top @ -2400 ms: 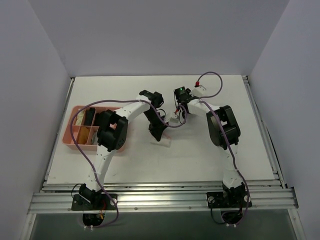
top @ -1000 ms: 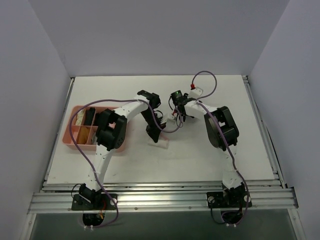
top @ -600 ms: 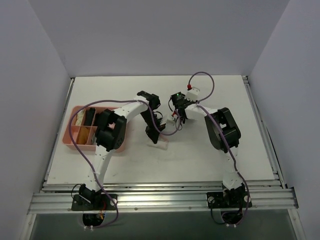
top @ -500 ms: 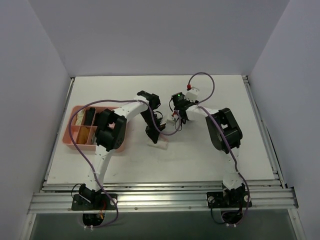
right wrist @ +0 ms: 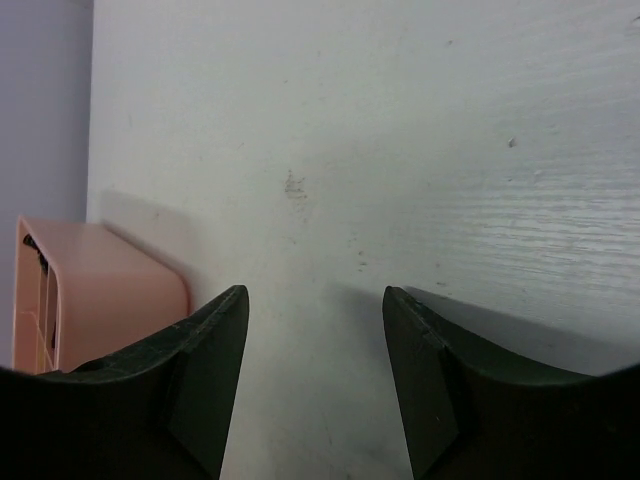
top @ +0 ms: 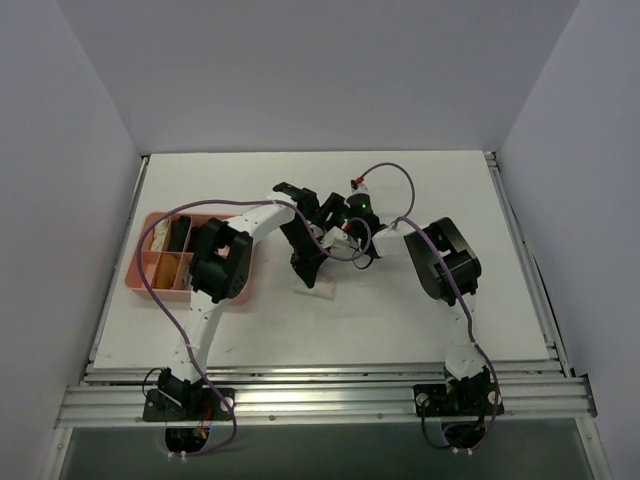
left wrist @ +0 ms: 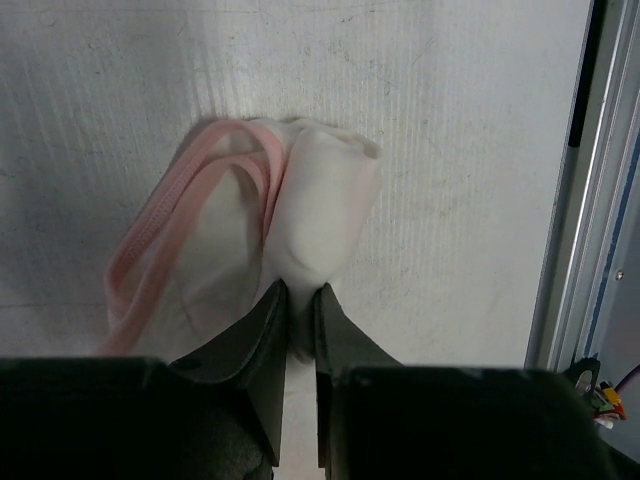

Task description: Roll the underwear

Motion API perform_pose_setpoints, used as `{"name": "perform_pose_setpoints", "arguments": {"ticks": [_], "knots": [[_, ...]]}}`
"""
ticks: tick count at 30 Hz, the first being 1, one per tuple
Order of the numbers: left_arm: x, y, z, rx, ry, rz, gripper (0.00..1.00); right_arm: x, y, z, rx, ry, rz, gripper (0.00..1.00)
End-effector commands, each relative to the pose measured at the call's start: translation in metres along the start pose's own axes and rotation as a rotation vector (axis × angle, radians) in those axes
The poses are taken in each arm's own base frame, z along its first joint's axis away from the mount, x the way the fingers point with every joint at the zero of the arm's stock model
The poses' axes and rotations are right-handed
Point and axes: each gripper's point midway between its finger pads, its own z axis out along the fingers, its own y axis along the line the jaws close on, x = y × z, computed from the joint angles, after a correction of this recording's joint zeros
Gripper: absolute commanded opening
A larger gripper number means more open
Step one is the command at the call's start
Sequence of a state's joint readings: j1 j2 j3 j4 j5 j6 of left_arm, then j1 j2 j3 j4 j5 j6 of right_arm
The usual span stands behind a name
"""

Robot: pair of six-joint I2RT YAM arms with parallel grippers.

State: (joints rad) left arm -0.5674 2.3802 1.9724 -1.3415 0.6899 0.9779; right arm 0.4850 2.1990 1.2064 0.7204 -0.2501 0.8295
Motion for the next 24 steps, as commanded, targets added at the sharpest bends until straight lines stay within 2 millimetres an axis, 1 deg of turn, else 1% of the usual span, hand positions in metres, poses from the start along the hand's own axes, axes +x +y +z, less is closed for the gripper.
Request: {"name": "perform_pose_setpoints", "arguments": {"ticks": [1, 4, 7, 8, 9, 11, 12, 14, 16, 18, 19, 20, 21, 22, 24], "knots": [[0.015, 0.027, 0.000, -0.083, 0.028, 0.013, 0.02, 0.195, -0.141, -0.071, 0.429, 0.606, 0.150, 0.54], [0.014, 0.027, -0.001, -0.086, 0.020, 0.016, 0.02, 0.195, -0.139, -0.068, 0.400, 0.600, 0.160, 0.54], [0.014, 0.027, -0.001, -0.086, 0.020, 0.016, 0.02, 0.192, -0.136, -0.062, 0.352, 0.587, 0.200, 0.54], [0.015, 0.028, -0.002, -0.087, 0.023, 0.015, 0.02, 0.193, -0.137, -0.061, 0.340, 0.588, 0.227, 0.54], [0.015, 0.028, -0.002, -0.088, 0.020, 0.018, 0.02, 0.188, -0.132, -0.056, 0.301, 0.576, 0.272, 0.54], [0.015, 0.028, -0.003, -0.089, 0.018, 0.016, 0.02, 0.184, -0.133, -0.054, 0.279, 0.561, 0.312, 0.53], [0.014, 0.028, -0.003, -0.090, 0.015, 0.020, 0.02, 0.175, -0.127, -0.049, 0.241, 0.534, 0.337, 0.53], [0.015, 0.028, -0.003, -0.091, 0.016, 0.020, 0.02, 0.169, -0.125, -0.045, 0.228, 0.523, 0.349, 0.53], [0.015, 0.028, -0.003, -0.091, 0.016, 0.020, 0.02, 0.158, -0.127, -0.043, 0.225, 0.498, 0.369, 0.53], [0.016, 0.029, -0.003, -0.094, 0.015, 0.016, 0.02, 0.142, -0.124, -0.041, 0.195, 0.449, 0.391, 0.53], [0.017, 0.029, -0.002, -0.092, 0.019, 0.014, 0.02, 0.131, -0.125, -0.041, 0.187, 0.425, 0.426, 0.53], [0.017, 0.029, -0.002, -0.092, 0.019, 0.016, 0.02, 0.120, -0.119, -0.039, 0.159, 0.402, 0.426, 0.53], [0.018, 0.030, -0.002, -0.092, 0.022, 0.011, 0.02, 0.113, -0.117, -0.040, 0.149, 0.393, 0.430, 0.52], [0.018, 0.030, -0.002, -0.093, 0.023, 0.014, 0.02, 0.094, -0.113, -0.041, 0.133, 0.361, 0.430, 0.52], [0.019, 0.030, -0.001, -0.092, 0.026, 0.011, 0.02, 0.074, -0.113, -0.047, 0.137, 0.322, 0.428, 0.52]]}}
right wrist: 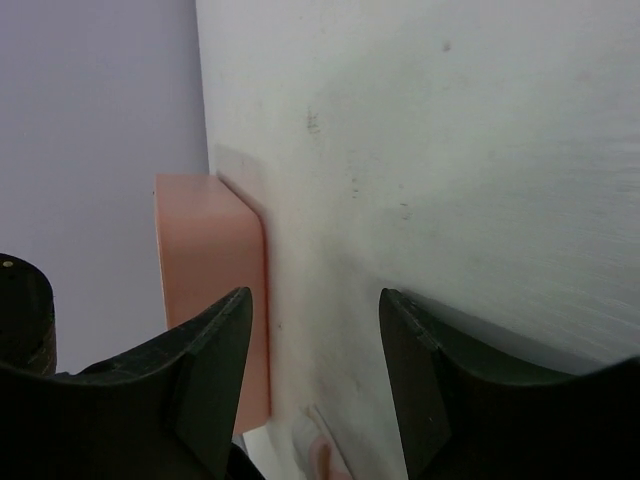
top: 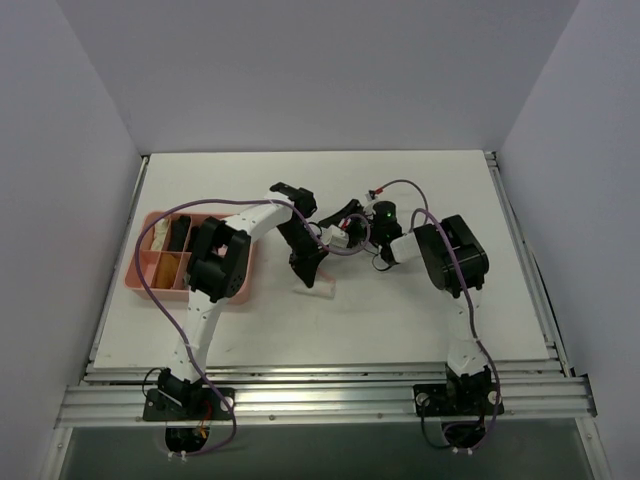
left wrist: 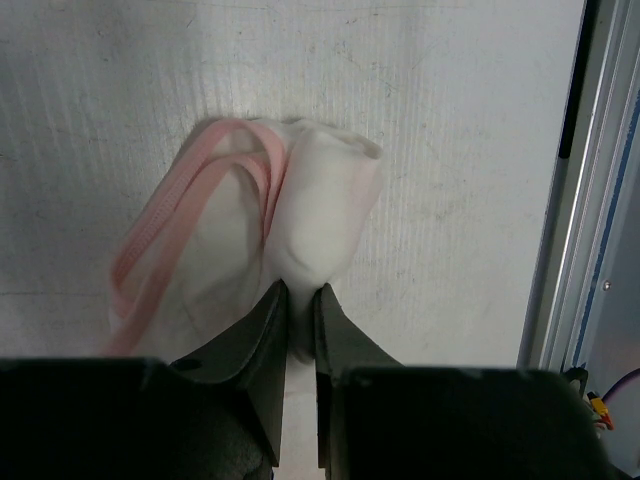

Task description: Roll the underwear

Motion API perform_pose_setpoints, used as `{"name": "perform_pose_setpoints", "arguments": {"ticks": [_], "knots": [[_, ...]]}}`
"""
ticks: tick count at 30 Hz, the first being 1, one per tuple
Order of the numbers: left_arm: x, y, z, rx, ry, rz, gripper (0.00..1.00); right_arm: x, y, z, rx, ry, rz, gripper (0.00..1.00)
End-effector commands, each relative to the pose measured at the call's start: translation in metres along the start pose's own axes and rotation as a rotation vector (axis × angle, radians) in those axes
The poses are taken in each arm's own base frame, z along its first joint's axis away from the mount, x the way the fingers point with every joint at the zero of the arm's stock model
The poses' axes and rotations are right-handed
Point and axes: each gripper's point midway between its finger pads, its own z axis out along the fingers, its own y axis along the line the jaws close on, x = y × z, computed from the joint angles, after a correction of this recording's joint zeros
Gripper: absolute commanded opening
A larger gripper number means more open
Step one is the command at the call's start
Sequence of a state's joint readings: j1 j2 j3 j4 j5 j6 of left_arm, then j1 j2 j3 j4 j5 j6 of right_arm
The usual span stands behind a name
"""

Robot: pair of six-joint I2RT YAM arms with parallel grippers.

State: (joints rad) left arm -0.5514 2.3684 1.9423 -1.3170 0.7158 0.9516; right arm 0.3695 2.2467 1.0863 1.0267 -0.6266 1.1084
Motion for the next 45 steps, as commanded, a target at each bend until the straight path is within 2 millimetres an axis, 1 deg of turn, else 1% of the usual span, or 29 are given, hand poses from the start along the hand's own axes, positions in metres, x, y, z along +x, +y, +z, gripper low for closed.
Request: {"name": "perform_pose_setpoints", "arguments": {"ticks": [1, 2, 4, 6, 7, 8, 9, 10, 12, 13, 15, 16, 18, 19, 21, 22, 24, 25, 27, 28, 31, 35, 36, 38, 39, 40, 41, 43, 45], "knots": [[0.017, 0.031, 0.000, -0.095, 0.056, 0.046, 0.02, 0.031, -0.122, -0.050, 0.412, 0.074, 0.199, 0.52], [0.017, 0.030, 0.000, -0.094, 0.057, 0.046, 0.02, 0.009, -0.115, -0.060, 0.422, 0.029, 0.184, 0.52], [0.017, 0.031, -0.001, -0.092, 0.053, 0.043, 0.02, -0.015, -0.098, -0.073, 0.413, -0.019, 0.155, 0.52], [0.018, 0.030, -0.001, -0.088, 0.050, 0.043, 0.02, -0.030, -0.100, -0.093, 0.466, -0.049, 0.118, 0.52], [0.018, 0.030, -0.002, -0.089, 0.050, 0.042, 0.02, -0.041, -0.084, -0.102, 0.479, -0.079, 0.064, 0.52], [0.017, 0.030, -0.002, -0.088, 0.048, 0.040, 0.02, -0.035, -0.092, -0.117, 0.568, -0.061, 0.054, 0.52], [0.018, 0.030, -0.002, -0.086, 0.048, 0.039, 0.02, -0.042, -0.095, -0.128, 0.637, -0.093, -0.034, 0.53], [0.018, 0.030, -0.001, -0.083, 0.050, 0.038, 0.02, -0.044, -0.081, -0.141, 0.647, -0.122, -0.079, 0.53], [0.018, 0.031, -0.002, -0.082, 0.046, 0.034, 0.02, -0.041, -0.078, -0.160, 0.703, -0.150, -0.136, 0.53], [0.018, 0.031, -0.002, -0.081, 0.046, 0.034, 0.02, -0.045, -0.057, -0.170, 0.683, -0.191, -0.184, 0.53], [0.018, 0.033, -0.002, -0.079, 0.046, 0.031, 0.02, -0.031, -0.052, -0.186, 0.769, -0.194, -0.264, 0.53], [0.018, 0.032, -0.002, -0.077, 0.047, 0.029, 0.02, -0.032, -0.028, -0.194, 0.751, -0.230, -0.316, 0.53], [0.018, 0.033, -0.003, -0.072, 0.048, 0.028, 0.02, -0.017, -0.020, -0.210, 0.821, -0.218, -0.358, 0.53], [0.018, 0.033, -0.002, -0.072, 0.046, 0.028, 0.02, -0.011, 0.001, -0.215, 0.796, -0.241, -0.402, 0.53], [0.018, 0.032, -0.003, -0.066, 0.048, 0.023, 0.02, 0.005, 0.005, -0.231, 0.817, -0.224, -0.429, 0.52], [0.016, 0.031, -0.003, -0.063, 0.041, 0.027, 0.02, 0.009, 0.022, -0.241, 0.786, -0.265, -0.450, 0.51], [0.016, 0.032, -0.003, -0.061, 0.040, 0.024, 0.02, 0.027, 0.022, -0.254, 0.768, -0.256, -0.454, 0.50], [0.016, 0.033, -0.004, -0.064, 0.040, 0.023, 0.02, 0.030, 0.037, -0.261, 0.713, -0.284, -0.466, 0.49], [0.017, 0.033, -0.002, -0.055, 0.046, 0.016, 0.02, 0.041, 0.041, -0.271, 0.707, -0.294, -0.469, 0.49], [0.017, 0.034, -0.003, -0.056, 0.046, 0.015, 0.02, 0.046, 0.053, -0.273, 0.661, -0.303, -0.480, 0.49], [0.017, 0.033, -0.003, -0.052, 0.046, 0.016, 0.02, 0.062, 0.076, -0.266, 0.558, -0.282, -0.552, 0.49], [0.017, 0.031, -0.002, -0.043, 0.044, 0.009, 0.02, 0.102, 0.108, -0.240, 0.421, -0.197, -0.751, 0.49], [0.017, 0.031, -0.002, -0.040, 0.042, 0.008, 0.02, 0.120, 0.116, -0.231, 0.383, -0.130, -0.840, 0.48], [0.018, 0.031, -0.002, -0.036, 0.043, 0.007, 0.02, 0.132, 0.124, -0.211, 0.416, -0.085, -0.947, 0.46], [0.019, 0.031, -0.001, -0.033, 0.045, 0.003, 0.02, 0.143, 0.129, -0.206, 0.439, -0.075, -1.098, 0.45], [0.019, 0.031, -0.001, -0.033, 0.044, 0.001, 0.02, 0.153, 0.116, -0.192, 0.505, -0.033, -1.203, 0.46], [0.019, 0.031, -0.001, -0.030, 0.047, 0.003, 0.02, 0.156, 0.133, -0.184, 0.504, -0.041, -1.275, 0.46], [0.020, 0.030, 0.000, -0.022, 0.048, 0.000, 0.02, 0.169, 0.121, -0.162, 0.563, 0.032, -1.478, 0.49], [0.020, 0.029, 0.000, -0.017, 0.049, -0.001, 0.02, 0.174, 0.124, -0.146, 0.559, 0.073, -1.554, 0.49]]}}
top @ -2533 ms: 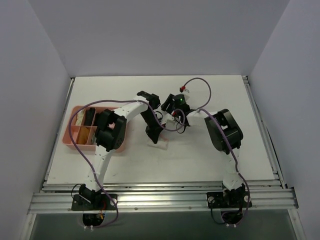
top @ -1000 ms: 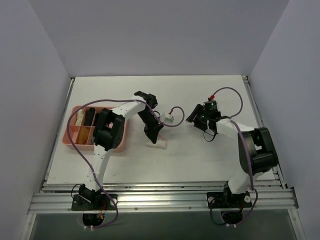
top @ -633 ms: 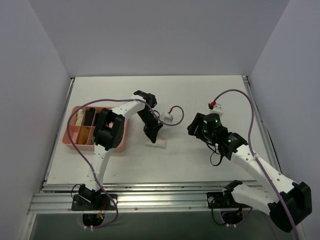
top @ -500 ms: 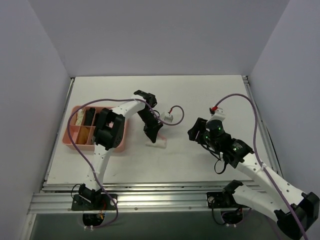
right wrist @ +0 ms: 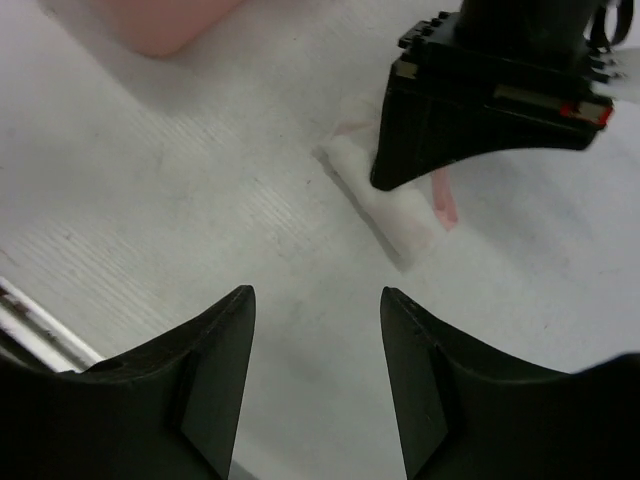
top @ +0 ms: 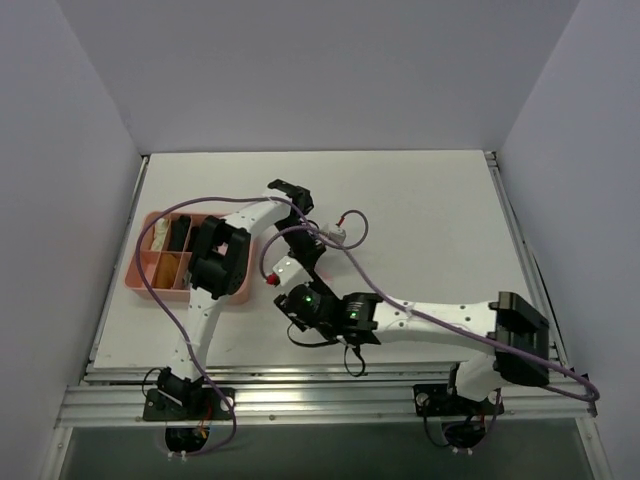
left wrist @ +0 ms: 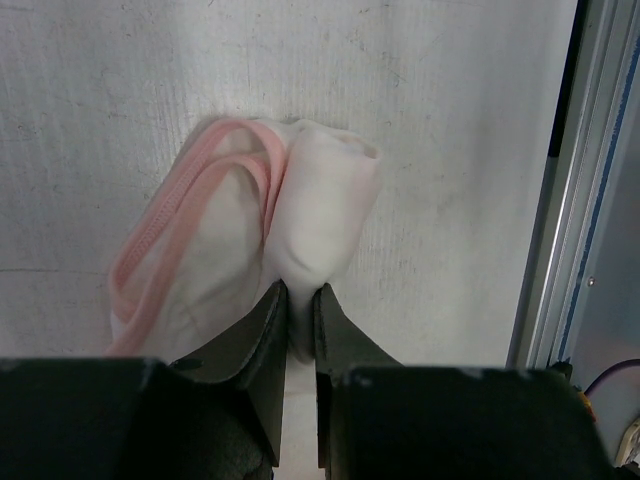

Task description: Roll the underwear

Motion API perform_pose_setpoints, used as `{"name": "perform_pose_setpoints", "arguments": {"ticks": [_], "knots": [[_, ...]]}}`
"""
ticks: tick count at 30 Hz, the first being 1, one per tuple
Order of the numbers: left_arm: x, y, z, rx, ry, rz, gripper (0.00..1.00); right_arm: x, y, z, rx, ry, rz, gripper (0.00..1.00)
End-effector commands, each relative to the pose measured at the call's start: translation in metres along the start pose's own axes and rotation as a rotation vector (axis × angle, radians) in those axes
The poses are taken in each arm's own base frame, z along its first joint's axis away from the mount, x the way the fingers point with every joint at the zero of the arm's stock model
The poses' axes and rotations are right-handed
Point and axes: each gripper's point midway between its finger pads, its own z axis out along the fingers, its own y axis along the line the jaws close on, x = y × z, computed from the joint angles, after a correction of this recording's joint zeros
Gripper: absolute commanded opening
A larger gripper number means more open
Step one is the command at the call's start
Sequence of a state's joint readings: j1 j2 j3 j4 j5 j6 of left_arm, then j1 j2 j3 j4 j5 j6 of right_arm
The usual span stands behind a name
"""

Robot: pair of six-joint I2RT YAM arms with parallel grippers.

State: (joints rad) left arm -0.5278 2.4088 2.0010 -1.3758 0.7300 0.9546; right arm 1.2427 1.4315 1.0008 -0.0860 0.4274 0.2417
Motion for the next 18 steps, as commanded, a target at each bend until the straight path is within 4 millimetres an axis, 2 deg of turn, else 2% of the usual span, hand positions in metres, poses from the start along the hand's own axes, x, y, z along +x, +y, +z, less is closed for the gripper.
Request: {"name": "perform_pose_setpoints", "arguments": {"ticks": [1, 3, 4, 9, 11, 14, 18], "knots": [[0.016, 0.025, 0.005, -0.039, 0.053, 0.045, 0.02, -0.008, -0.016, 0.022, 0.122, 0.017, -0.307, 0.49], [0.016, 0.026, 0.005, -0.037, 0.055, 0.039, 0.02, -0.015, -0.020, 0.031, 0.126, 0.020, -0.371, 0.49], [0.016, 0.027, 0.005, -0.037, 0.054, 0.039, 0.02, -0.016, -0.030, 0.039, 0.141, 0.033, -0.402, 0.49], [0.021, 0.029, 0.008, -0.026, 0.072, 0.027, 0.02, -0.014, -0.039, 0.055, 0.087, 0.014, -0.509, 0.49], [0.021, 0.029, 0.008, -0.025, 0.075, 0.028, 0.02, -0.007, -0.052, 0.066, 0.073, 0.044, -0.508, 0.49], [0.022, 0.030, 0.008, -0.026, 0.075, 0.026, 0.02, 0.004, -0.054, 0.077, 0.027, 0.082, -0.548, 0.49], [0.023, 0.031, 0.009, -0.025, 0.080, 0.024, 0.02, 0.032, -0.052, 0.088, -0.053, 0.166, -0.608, 0.49]]}}
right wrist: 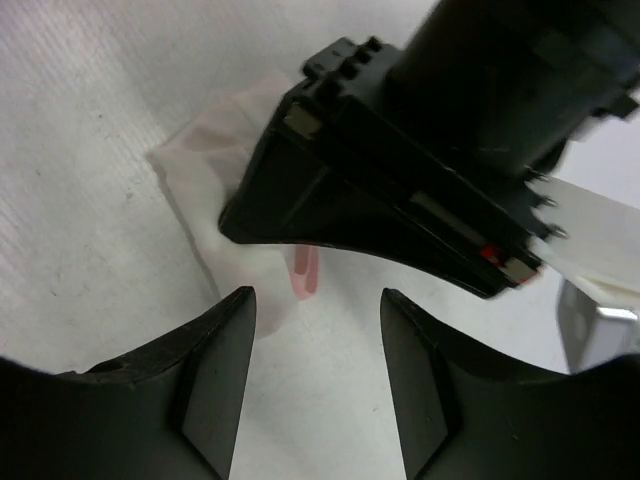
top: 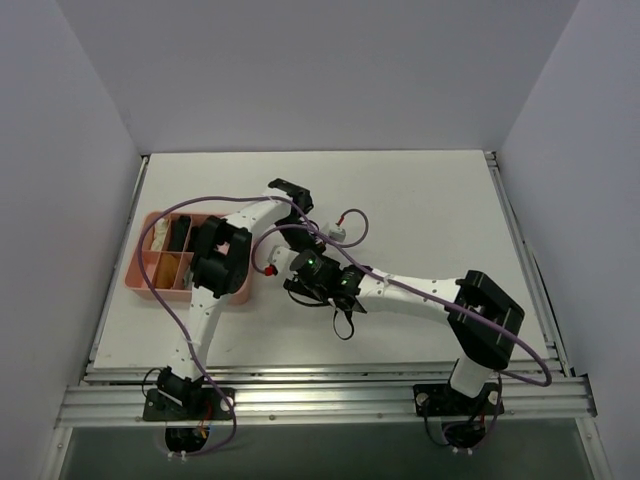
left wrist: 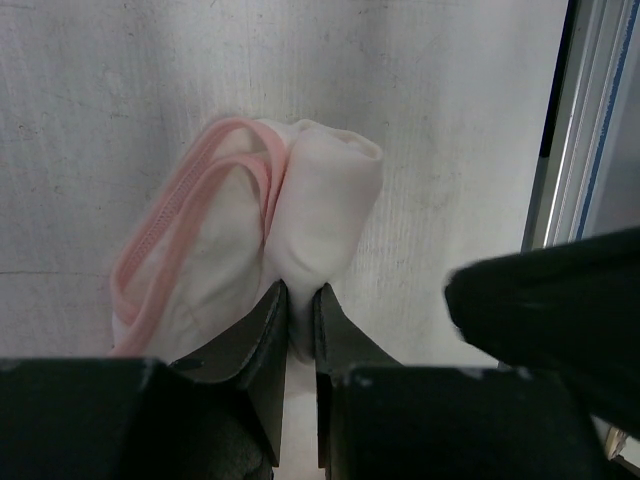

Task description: Roll the underwear

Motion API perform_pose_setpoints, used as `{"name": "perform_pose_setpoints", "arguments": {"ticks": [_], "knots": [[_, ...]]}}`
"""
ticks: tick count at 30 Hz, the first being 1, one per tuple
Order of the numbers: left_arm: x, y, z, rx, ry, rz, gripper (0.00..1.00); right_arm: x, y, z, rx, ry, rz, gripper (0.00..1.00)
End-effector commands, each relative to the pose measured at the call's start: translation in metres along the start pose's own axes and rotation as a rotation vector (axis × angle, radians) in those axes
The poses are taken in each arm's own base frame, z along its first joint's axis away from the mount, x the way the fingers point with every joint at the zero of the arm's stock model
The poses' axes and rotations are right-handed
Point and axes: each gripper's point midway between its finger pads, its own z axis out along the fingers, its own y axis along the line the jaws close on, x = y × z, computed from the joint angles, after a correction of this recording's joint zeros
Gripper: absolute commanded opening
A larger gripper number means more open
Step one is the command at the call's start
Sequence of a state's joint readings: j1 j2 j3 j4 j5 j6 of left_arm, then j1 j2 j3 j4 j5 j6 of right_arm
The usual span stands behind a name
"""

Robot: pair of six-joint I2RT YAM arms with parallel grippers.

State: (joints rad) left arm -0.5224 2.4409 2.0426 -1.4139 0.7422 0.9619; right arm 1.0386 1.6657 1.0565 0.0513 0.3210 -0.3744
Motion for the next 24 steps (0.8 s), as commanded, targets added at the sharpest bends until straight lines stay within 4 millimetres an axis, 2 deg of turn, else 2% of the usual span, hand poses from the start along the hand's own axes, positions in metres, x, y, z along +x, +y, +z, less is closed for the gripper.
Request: {"name": "perform_pose_setpoints", "arguments": {"ticks": [1, 5, 8, 13, 18, 21, 24], "knots": [[0.023, 0.031, 0.009, -0.047, 0.083, 0.034, 0.02, 0.018, 0.024, 0.012, -0.124, 0.034, -0.111, 0.48], [0.023, 0.032, 0.009, -0.044, 0.088, 0.031, 0.02, 0.033, 0.041, 0.020, -0.196, 0.039, -0.158, 0.48], [0.023, 0.032, 0.009, -0.043, 0.087, 0.030, 0.02, 0.043, 0.039, 0.031, -0.177, 0.057, -0.168, 0.47], [0.024, 0.033, 0.011, -0.043, 0.098, 0.028, 0.02, 0.043, 0.034, 0.043, -0.161, 0.043, -0.157, 0.47], [0.024, 0.033, 0.012, -0.039, 0.102, 0.025, 0.02, 0.053, 0.031, 0.059, -0.152, 0.083, -0.166, 0.47], [0.025, 0.034, 0.012, -0.038, 0.105, 0.025, 0.02, 0.055, 0.030, 0.063, -0.159, 0.092, -0.165, 0.45], [0.023, 0.033, 0.011, -0.031, 0.104, 0.030, 0.02, 0.056, 0.036, 0.064, -0.196, 0.098, -0.166, 0.35]]}}
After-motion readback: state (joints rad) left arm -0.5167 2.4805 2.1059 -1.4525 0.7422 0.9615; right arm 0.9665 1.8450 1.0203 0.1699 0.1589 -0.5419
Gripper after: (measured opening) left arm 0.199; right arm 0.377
